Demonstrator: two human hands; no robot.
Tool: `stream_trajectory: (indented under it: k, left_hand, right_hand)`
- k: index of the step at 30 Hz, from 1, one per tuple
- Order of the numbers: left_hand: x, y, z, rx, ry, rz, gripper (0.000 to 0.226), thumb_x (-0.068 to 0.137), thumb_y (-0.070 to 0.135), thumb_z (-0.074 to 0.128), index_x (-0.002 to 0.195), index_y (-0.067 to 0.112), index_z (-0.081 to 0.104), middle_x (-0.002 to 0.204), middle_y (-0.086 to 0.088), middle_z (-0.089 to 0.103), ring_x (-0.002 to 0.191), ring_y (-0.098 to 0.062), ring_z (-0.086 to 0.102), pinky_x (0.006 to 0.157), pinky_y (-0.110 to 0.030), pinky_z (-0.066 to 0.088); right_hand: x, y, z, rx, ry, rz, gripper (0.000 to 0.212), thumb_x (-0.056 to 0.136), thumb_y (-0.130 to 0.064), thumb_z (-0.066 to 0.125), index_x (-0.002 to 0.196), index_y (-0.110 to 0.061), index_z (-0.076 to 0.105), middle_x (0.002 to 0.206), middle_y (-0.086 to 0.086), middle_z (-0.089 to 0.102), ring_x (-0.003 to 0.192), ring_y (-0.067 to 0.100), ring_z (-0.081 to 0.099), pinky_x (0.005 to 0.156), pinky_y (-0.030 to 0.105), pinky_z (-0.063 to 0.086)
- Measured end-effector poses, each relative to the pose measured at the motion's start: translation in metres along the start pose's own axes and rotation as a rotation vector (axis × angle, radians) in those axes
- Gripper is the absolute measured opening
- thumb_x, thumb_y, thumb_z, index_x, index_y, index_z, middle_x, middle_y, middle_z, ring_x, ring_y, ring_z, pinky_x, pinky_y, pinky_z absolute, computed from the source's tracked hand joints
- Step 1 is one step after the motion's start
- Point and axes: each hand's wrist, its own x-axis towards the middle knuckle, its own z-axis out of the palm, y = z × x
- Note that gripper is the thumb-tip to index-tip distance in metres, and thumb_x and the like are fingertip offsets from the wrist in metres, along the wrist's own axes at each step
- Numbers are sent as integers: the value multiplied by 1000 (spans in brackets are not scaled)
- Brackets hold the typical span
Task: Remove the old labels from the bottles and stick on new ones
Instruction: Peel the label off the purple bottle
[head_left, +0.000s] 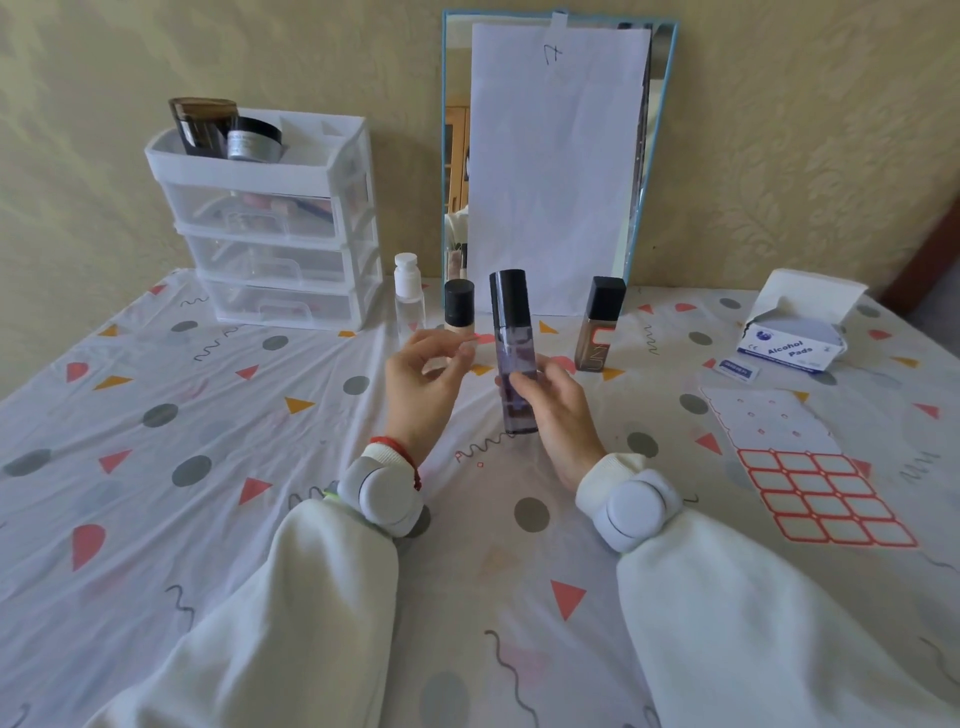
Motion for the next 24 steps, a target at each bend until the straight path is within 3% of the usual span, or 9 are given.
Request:
stream_trajectory:
  k: [4, 12, 16, 20, 24]
  left_hand:
    - [-1, -2, 3, 190, 4, 160, 12, 85, 8, 70, 81, 19, 72, 81, 4, 63, 72, -5, 61, 70, -17, 50]
    - [-4, -2, 6, 272, -34, 171, 7, 81, 4, 73, 88, 4, 76, 86, -9, 69, 74, -10, 65, 73, -21, 55]
    - [-3, -2, 6, 150, -37, 75, 8, 83, 5, 71, 89, 1, 74, 88, -14, 71, 76, -10, 66, 72, -19, 53]
    - [-2, -1, 5, -7, -45, -23, 7, 86, 4, 67, 82, 9, 70, 85, -18, 69, 80, -26, 66, 77, -36, 57]
    - [-1, -1, 6, -107, -41, -96, 11, 89, 0, 62, 82, 7, 65, 84, -16, 68, 78, -23, 69, 77, -34, 58]
  right_hand:
    - [1, 2, 3, -75, -6, -37, 35, 92, -26, 61, 126, -20, 53, 103, -7, 69, 93, 2, 66, 77, 15, 53]
    - [-2, 2, 2, -221, -4, -106, 37, 88, -28, 66, 122, -24, 50, 100, -13, 64, 90, -1, 62, 74, 9, 51]
    - [-2, 2, 4, -154, -29, -81, 28, 93, -24, 61, 119, -25, 53, 101, -7, 68, 92, 2, 66, 77, 13, 52]
    - [-3, 0, 4, -125, -40, -72, 25, 95, -21, 57, 120, -23, 54, 99, -14, 66, 87, -9, 64, 72, 8, 49]
    - [-4, -1, 3, -112, -55, -54, 30, 97, -22, 55, 127, -19, 54, 101, -14, 66, 87, -9, 64, 71, 9, 50]
